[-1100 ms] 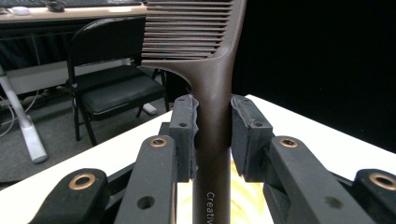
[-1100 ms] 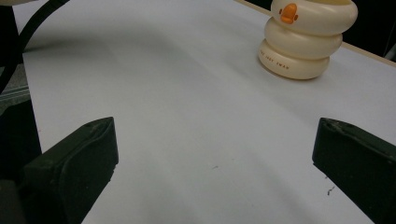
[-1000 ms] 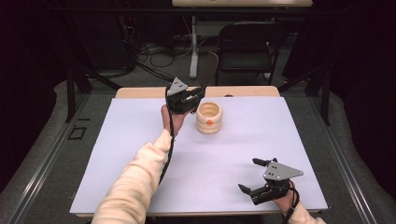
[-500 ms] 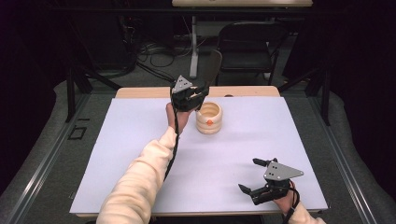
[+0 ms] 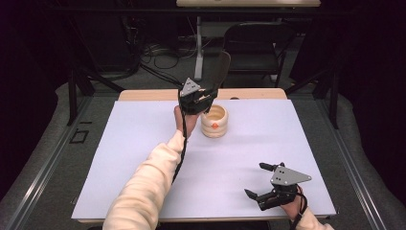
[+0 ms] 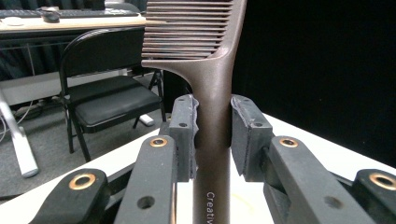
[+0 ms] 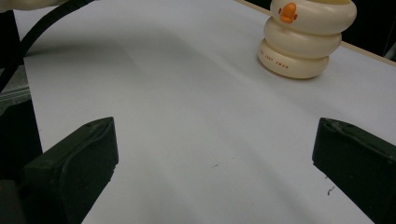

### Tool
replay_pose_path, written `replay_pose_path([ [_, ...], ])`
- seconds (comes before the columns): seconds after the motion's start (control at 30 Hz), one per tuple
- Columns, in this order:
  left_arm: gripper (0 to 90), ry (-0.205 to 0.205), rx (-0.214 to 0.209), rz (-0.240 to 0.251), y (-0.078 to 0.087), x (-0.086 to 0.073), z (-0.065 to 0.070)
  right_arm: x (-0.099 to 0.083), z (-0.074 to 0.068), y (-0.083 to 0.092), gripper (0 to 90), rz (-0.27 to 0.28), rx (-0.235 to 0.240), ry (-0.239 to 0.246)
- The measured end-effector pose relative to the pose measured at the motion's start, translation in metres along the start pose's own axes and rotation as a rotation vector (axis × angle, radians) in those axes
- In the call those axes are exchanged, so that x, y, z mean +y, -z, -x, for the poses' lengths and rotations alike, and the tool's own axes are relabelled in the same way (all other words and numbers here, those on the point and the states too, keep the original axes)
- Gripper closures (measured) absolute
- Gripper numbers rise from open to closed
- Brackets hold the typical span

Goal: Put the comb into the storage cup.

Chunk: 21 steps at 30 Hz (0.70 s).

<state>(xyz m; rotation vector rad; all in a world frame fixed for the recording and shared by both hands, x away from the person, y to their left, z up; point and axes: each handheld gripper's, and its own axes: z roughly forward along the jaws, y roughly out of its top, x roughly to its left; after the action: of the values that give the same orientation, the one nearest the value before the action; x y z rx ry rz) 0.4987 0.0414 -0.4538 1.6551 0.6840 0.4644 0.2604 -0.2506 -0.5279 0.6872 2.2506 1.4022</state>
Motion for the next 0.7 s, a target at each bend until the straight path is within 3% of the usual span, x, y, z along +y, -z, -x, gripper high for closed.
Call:
replay_pose_path([
  [0.7, 72.3, 0.004, 0.006, -0.007, -0.012, -0.009, 0.000, 0.000, 0.000, 0.001, 0.0, -0.002, -0.001, -0.003],
])
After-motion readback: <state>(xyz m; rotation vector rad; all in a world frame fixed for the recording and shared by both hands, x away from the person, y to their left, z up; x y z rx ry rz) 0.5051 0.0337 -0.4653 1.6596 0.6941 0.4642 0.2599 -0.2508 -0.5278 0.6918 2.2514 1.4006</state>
